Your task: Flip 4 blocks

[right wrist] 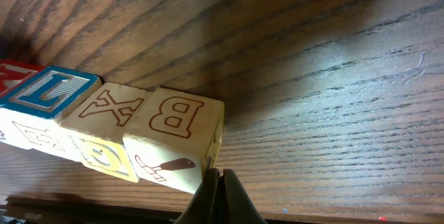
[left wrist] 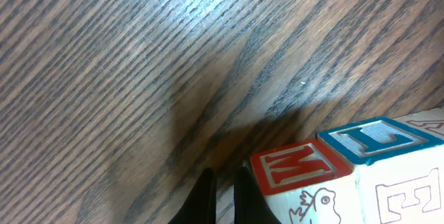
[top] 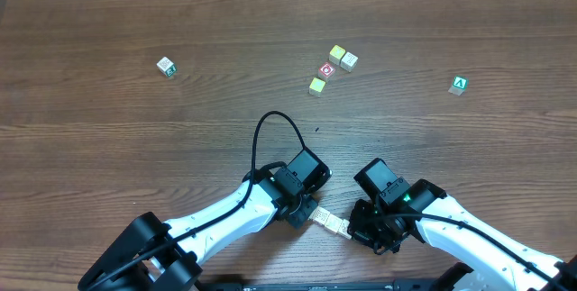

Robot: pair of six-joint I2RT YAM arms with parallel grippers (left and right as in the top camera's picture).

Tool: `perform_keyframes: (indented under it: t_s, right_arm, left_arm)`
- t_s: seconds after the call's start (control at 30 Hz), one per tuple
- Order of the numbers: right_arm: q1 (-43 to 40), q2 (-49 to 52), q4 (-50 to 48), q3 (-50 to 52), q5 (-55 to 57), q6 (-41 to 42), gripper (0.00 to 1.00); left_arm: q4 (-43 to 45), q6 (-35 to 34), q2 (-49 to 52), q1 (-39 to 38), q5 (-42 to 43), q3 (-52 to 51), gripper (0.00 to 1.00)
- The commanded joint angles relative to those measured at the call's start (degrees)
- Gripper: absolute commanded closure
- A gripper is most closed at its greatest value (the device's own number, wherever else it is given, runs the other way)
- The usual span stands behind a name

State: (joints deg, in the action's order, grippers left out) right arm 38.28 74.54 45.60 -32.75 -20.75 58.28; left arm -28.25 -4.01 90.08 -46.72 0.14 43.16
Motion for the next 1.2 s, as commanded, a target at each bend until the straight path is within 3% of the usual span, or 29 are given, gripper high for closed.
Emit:
perform_keyframes:
  t_s: [0.0, 1.17]
  right_arm:
    - [0.35, 0.13, -0.31, 0.70, -0.39, 0.50, 0.96]
    - [0.35, 3.23, -3.85, 0.94, -0.15, 0.02, 0.96]
  left_arm:
    - [0.00, 1.97, 0.57, 0.24, -0.76, -0.15, 0.96]
    - [-0.02, 2.27, 0.57, 1.16, -3.30, -0.15, 0.96]
